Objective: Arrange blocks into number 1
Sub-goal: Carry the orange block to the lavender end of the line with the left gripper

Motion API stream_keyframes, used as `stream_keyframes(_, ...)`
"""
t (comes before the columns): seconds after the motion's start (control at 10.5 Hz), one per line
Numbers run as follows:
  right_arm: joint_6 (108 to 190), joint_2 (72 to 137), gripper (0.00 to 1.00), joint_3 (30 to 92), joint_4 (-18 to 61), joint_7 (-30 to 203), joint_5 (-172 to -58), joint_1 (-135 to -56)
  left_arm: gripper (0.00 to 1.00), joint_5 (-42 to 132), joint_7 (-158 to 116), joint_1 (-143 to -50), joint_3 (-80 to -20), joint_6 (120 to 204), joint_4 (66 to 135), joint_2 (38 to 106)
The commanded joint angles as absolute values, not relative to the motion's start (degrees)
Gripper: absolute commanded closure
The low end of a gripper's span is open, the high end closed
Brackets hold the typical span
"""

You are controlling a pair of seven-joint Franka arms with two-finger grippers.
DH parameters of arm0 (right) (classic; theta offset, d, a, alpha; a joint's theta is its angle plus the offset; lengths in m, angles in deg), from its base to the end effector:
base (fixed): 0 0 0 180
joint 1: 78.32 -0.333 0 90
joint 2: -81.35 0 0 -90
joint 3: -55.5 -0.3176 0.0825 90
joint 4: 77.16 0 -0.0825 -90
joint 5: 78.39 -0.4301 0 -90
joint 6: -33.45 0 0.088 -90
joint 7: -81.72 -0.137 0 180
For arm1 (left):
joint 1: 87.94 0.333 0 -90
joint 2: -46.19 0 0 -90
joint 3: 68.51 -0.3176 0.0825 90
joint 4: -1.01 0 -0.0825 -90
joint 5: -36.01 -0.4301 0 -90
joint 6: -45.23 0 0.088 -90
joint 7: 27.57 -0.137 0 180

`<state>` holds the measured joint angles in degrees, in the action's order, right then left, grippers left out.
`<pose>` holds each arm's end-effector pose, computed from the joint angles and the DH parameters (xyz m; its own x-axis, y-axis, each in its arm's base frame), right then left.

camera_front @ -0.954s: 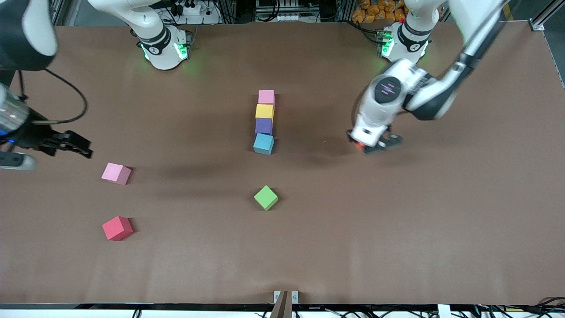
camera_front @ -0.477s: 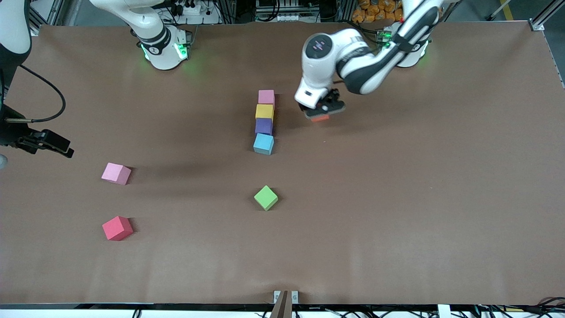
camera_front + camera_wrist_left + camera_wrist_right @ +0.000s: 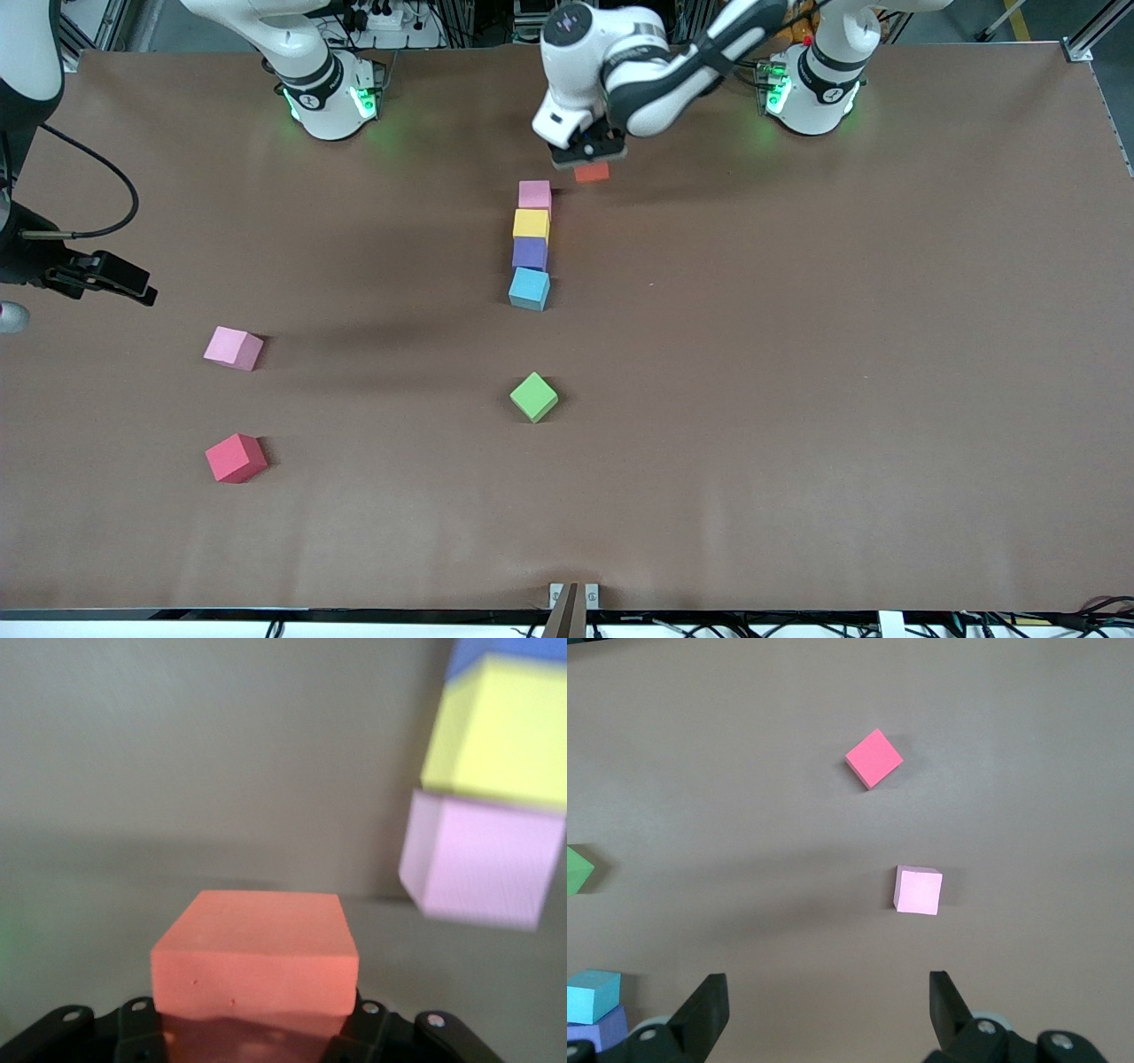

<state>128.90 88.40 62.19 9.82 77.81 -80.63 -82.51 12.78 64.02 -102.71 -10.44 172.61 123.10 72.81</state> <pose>0.6466 -0.0195 0.5559 0.9932 -0.1141 0.0238 -0.1134 -0.9932 -0.0264 0.1768 -0.5555 0.2149 0.9916 0.0844 -0.0977 0.0750 -0.9925 -0.0963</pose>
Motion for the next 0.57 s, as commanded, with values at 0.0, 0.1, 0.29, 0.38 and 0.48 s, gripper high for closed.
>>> stream_keyframes(0.0, 128.4, 88.3, 0.00, 58.0, 9.2, 77.9, -79.8, -79.3, 1.00, 12.7, 64.8, -109.2, -12.3, 171.6, 116.5, 79.6)
stream_keyframes(0.1, 129.3, 88.7, 0.00, 58.0, 9.2, 78.0, -79.8, -79.4, 1.00, 12.5, 65.0, -113.9, -15.6, 171.6, 113.6, 81.9)
stream_keyframes(0.29, 130.9, 89.8, 0.00, 58.0, 9.6, 78.0, -80.0, -80.2, 1.00, 13.1, 65.1, -125.8, -25.7, 171.6, 107.4, 84.8)
stream_keyframes(0.38, 131.8, 89.9, 0.00, 58.0, 9.9, 78.0, -80.0, -80.2, 1.00, 13.2, 65.1, -129.7, -29.4, 171.6, 105.6, 85.4)
stream_keyframes(0.48, 132.8, 90.0, 0.00, 58.0, 10.7, 78.2, -80.1, -79.8, 1.00, 13.2, 65.1, -131.7, -31.0, 171.6, 104.6, 86.0)
